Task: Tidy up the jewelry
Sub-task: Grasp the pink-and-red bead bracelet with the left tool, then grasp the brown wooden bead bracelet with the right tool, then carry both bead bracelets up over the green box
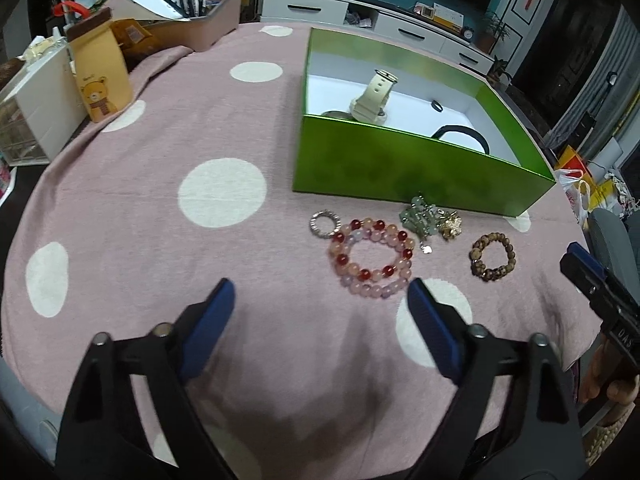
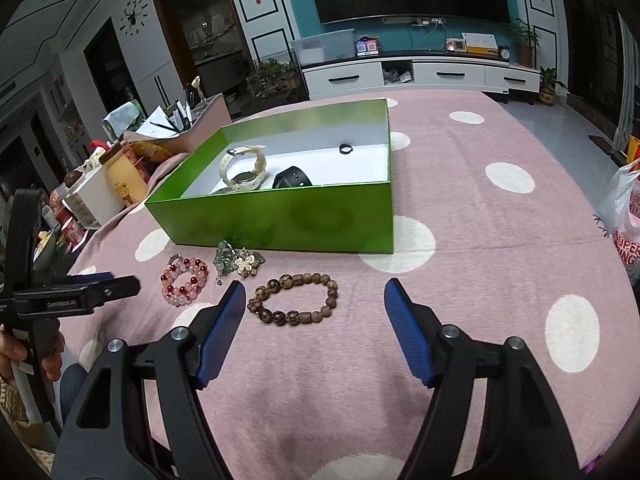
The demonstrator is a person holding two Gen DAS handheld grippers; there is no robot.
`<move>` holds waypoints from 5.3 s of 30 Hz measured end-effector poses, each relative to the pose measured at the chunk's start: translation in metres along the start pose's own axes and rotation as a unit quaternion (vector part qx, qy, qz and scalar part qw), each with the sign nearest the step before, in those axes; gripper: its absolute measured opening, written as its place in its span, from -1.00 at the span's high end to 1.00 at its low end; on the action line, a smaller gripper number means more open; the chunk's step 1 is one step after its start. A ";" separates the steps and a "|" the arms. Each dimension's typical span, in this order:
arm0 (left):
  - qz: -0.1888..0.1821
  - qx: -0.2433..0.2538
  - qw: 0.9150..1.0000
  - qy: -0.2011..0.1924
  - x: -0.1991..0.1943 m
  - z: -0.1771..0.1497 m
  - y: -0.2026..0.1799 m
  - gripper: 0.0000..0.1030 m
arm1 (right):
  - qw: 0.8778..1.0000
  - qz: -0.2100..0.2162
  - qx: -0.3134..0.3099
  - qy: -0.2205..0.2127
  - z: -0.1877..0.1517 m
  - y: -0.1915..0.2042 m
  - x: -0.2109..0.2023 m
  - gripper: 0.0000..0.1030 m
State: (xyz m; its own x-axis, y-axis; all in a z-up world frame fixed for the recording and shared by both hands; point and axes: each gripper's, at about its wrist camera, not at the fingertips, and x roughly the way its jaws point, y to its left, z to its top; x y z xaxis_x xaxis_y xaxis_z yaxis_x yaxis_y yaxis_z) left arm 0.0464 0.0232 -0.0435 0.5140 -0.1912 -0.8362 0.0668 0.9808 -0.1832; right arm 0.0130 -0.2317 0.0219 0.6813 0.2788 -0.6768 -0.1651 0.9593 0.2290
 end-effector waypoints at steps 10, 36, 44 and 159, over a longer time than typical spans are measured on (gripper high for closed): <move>-0.022 -0.009 1.000 0.012 0.025 0.011 -0.007 0.24 | 1.000 -0.002 -0.016 0.012 -0.003 0.005 0.013 -0.40; -0.050 0.032 0.997 -0.051 -0.004 0.029 -0.031 0.86 | 0.996 0.020 -0.087 0.032 -0.007 0.028 0.038 -0.33; -0.056 0.030 0.995 -0.073 -0.029 0.035 -0.027 0.86 | 0.983 0.028 -0.169 0.066 -0.012 0.051 0.061 -0.08; -0.050 0.123 0.990 -0.050 0.066 0.188 -0.128 0.86 | 0.996 0.064 -0.022 -0.055 0.139 -0.036 0.065 0.80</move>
State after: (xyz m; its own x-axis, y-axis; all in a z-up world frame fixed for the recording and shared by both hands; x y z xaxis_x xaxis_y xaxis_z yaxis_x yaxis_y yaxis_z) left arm 0.2329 -0.1075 0.0215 0.5749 -0.2949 -0.7633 0.3220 0.9391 -0.1204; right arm 0.1618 -0.2539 0.0669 0.7262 0.3951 -0.5626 -0.2852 0.9178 0.2763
